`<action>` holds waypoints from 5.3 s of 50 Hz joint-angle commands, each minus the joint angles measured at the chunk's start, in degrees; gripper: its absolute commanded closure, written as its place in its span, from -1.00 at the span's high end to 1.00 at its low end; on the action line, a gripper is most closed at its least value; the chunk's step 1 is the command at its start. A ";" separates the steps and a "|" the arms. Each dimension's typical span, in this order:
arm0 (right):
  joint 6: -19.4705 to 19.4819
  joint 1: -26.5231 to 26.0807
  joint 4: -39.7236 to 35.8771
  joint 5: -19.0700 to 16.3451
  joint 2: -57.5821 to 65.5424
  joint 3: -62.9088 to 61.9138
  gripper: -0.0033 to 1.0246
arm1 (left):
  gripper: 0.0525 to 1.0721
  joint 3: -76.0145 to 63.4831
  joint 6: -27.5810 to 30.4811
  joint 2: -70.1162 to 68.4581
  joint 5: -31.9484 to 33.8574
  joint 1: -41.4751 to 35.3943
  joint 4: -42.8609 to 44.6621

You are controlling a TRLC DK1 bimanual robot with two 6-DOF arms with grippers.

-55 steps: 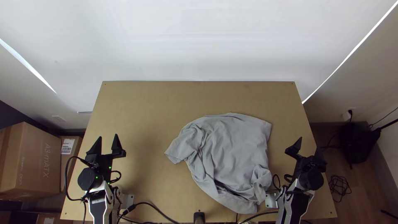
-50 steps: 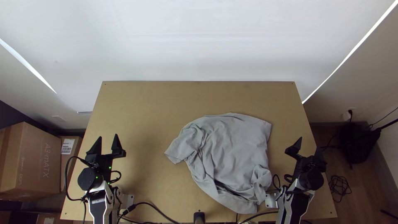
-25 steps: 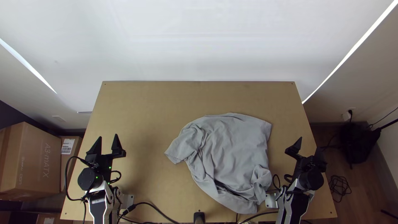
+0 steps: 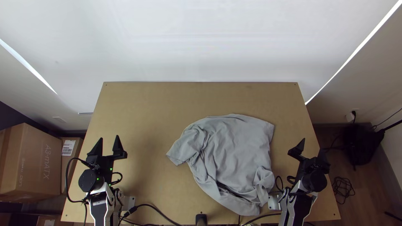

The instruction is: Fold the t-shirt

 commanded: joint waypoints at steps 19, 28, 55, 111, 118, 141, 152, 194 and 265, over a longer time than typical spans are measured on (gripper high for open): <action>2.61 7.42 -1.35 -0.67 -0.10 -0.36 0.93 | 0.90 -2.28 0.56 -0.25 -0.06 0.46 -1.23; 3.40 9.97 -0.99 -0.67 -0.28 -0.45 0.93 | 0.90 -2.28 0.56 -0.25 -0.06 0.46 -1.23; -1.35 10.67 -8.38 -0.85 19.68 20.91 0.93 | 0.90 -0.09 -6.56 -0.34 0.02 -6.57 -1.05; 3.13 60.42 -37.03 5.39 91.66 90.52 0.93 | 0.90 50.54 -5.07 24.97 0.20 -9.64 -40.17; 7.18 63.94 -38.70 5.39 98.78 94.56 0.92 | 0.90 52.38 -5.77 25.50 0.38 -9.82 -44.65; 17.20 76.24 -43.80 3.81 112.58 95.44 0.92 | 0.90 51.94 -5.51 25.76 0.02 -9.64 -50.89; 19.48 77.29 -43.80 -3.84 118.73 98.34 0.89 | 0.90 51.51 -5.33 25.59 -0.59 -9.55 -50.98; 18.78 76.33 -41.95 -4.28 133.76 108.01 -0.95 | 0.90 51.15 -3.84 25.68 -1.38 -7.97 -50.62; 17.37 46.01 -23.76 11.63 109.76 109.33 -0.95 | 0.90 34.10 -4.54 59.07 15.14 -55.17 -32.52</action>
